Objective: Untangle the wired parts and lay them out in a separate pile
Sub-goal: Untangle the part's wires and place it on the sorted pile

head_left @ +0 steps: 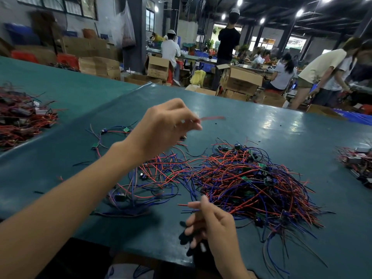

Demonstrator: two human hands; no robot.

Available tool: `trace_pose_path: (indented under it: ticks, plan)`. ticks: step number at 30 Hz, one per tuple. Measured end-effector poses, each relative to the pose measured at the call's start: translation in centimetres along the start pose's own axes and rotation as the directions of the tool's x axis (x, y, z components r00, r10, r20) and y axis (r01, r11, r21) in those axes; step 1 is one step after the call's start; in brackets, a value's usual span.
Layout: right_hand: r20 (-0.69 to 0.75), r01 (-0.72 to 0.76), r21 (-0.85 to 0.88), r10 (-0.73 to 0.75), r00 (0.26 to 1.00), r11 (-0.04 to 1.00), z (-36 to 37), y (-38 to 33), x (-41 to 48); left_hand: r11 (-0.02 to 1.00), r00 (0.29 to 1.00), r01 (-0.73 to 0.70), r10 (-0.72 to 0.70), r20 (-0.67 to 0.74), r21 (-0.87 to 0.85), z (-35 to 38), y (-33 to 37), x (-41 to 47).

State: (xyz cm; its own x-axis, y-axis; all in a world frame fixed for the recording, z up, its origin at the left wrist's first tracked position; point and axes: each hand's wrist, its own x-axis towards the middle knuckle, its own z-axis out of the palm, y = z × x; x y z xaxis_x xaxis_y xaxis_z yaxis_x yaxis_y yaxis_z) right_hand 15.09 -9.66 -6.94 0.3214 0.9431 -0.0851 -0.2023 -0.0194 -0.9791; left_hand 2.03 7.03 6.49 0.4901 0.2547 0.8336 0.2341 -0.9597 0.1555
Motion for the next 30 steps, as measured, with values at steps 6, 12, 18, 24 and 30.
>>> trace_pose_path:
  ticks: [6,12,18,24,30]
  plan:
    - [0.187,-0.217,0.420,0.150,0.971,0.881,-0.2,-2.9,2.7,0.944,0.924,-0.325,0.329,0.192,-0.053,1.8,4.2,-5.8]
    - [0.195,-0.154,0.315,0.095,0.976,0.937,0.0,-4.7,4.0,0.904,0.885,-0.427,0.422,0.195,-0.019,2.5,4.4,-10.6]
    - [0.179,-0.042,0.322,-0.018,0.984,0.946,0.0,-5.8,5.1,0.980,0.988,-0.125,0.137,0.069,-0.157,3.3,3.9,-13.6]
    - [0.085,0.018,0.303,-0.046,0.995,0.953,1.2,-3.9,5.8,0.260,0.585,0.742,-0.702,0.406,-0.618,6.4,2.2,-11.0]
    - [-0.037,0.033,0.136,-0.028,0.999,0.990,2.1,-2.2,6.8,-0.200,0.455,0.702,-0.612,0.646,-0.684,8.3,-0.1,-9.2]
